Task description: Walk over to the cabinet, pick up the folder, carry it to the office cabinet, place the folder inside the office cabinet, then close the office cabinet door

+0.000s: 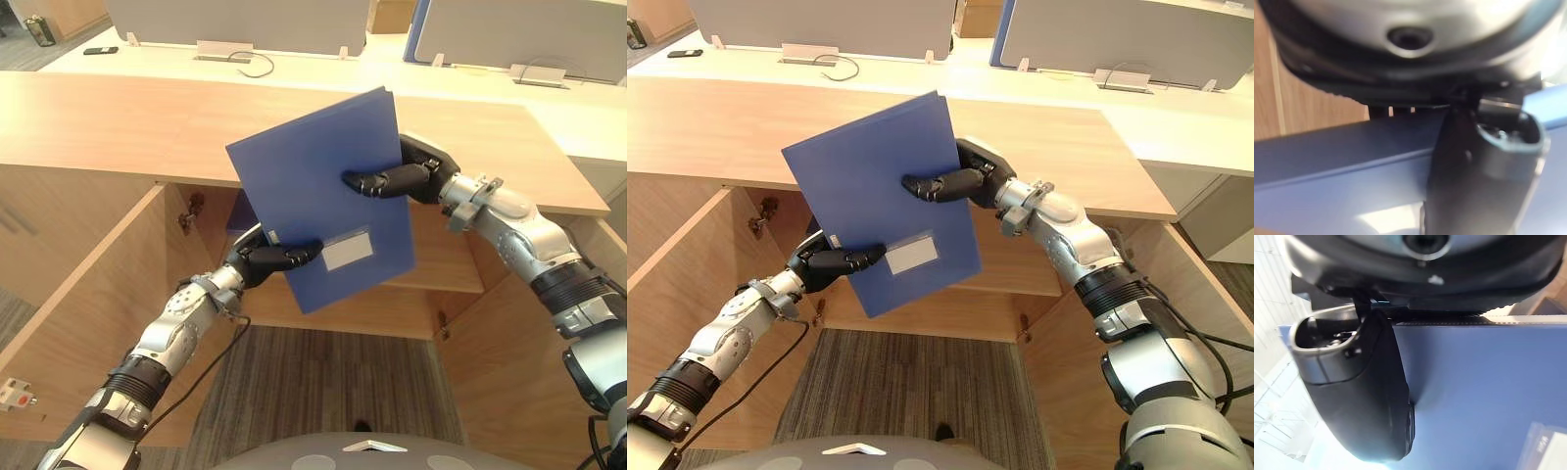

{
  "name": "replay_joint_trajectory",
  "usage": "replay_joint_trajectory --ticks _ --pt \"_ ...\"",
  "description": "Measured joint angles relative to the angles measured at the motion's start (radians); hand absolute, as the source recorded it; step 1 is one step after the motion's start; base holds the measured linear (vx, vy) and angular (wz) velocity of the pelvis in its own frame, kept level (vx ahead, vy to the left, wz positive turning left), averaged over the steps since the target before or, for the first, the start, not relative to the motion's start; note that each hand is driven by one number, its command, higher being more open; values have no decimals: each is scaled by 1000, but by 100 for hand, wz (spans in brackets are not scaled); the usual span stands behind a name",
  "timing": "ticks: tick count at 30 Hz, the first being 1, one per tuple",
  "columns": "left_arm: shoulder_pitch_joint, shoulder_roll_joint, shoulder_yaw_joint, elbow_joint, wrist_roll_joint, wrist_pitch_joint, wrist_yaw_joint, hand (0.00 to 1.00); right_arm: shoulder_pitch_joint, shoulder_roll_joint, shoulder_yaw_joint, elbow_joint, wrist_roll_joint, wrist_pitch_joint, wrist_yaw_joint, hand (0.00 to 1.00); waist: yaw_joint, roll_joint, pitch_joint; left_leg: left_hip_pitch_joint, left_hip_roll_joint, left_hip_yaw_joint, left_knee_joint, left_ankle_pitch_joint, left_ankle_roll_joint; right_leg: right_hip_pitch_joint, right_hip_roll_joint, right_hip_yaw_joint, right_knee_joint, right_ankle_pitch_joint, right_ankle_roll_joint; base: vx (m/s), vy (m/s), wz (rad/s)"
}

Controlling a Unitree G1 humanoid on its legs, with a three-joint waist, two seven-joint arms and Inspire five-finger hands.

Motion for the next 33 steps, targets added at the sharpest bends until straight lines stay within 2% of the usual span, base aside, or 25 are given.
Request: replay_joint_trajectory --ticks 2,5,10,14,16,18,20,22,23,25,29,31,33 --pt "6 5 3 0 -2 0 -2 100 76 5 -7 -27 33 10 0 0 4 -12 1 0 3 -7 0 2 -3 4 2 -14 0 0 0 -44 -66 10" --pt "43 27 -7 -3 -2 0 -37 100 140 19 -24 -95 38 7 0 0 0 -12 1 0 3 -7 0 2 -3 4 2 -14 0 0 0 -28 -31 0" --pt "196 52 -16 -60 45 -1 -100 100 230 -10 -35 -202 -28 12 7 0 -3 -14 1 0 4 -7 -2 2 -4 4 3 -14 0 0 0 -30 -28 0" --pt "317 50 -18 -59 204 -12 -149 100 267 -35 -7 -275 -113 26 47 0 1 -18 1 -1 2 -7 -14 8 -6 -2 3 -14 0 -1 0 -52 -40 0" --pt "348 21 -18 -17 300 -24 -170 100 296 -46 -5 -307 -144 27 63 0 12 -22 0 -10 2 -7 -18 11 -7 -12 3 -14 0 -2 -1 -52 -43 -1" --pt "362 -42 -3 84 404 -36 -173 100 323 -48 -4 -318 -179 30 67 0 24 -26 -2 -27 0 -7 -19 16 -8 -30 1 -14 1 -2 -1 -45 -42 1" --pt "372 -145 44 279 556 -29 -150 100 345 -48 2 -320 -226 50 80 0 25 -25 -2 -33 -7 -8 -22 20 -8 -38 2 -15 3 -2 -1 -44 -38 2" --pt "380 -218 84 395 649 -29 -140 100 380 -52 4 -332 -283 51 90 0 26 -23 -1 -34 -7 -8 -23 21 -9 -40 2 -15 5 -3 -2 0 0 0" --pt "377 -263 117 480 721 -26 -106 100 395 -60 7 -331 -295 65 136 0 26 -21 1 -34 -8 -8 -23 21 -9 -43 2 -15 7 -3 -3 0 0 0" --pt "369 -301 198 593 776 -25 -55 100 431 -67 15 -330 -304 62 189 0 26 -20 1 -38 -7 -11 -23 21 -9 -44 3 -23 7 -4 -2 0 0 0" --pt "324 -310 390 770 862 -23 110 100 445 12 2 -183 -363 28 168 0 27 -1 5 -44 -11 -15 -16 24 -9 -50 -3 -40 18 -12 4 -67 -37 3" --pt "329 -306 436 789 862 -22 155 100 446 58 -18 -90 -410 22 143 0 35 9 11 -50 -13 -25 -14 27 -9 -59 -6 -48 24 -18 4 -91 -37 13" --pt "331 -313 477 802 853 -12 197 100 445 126 -68 44 -506 20 79 0 51 19 16 -73 -18 -41 -16 37 -8 -76 -12 -67 22 -19 4 -72 -42 21"
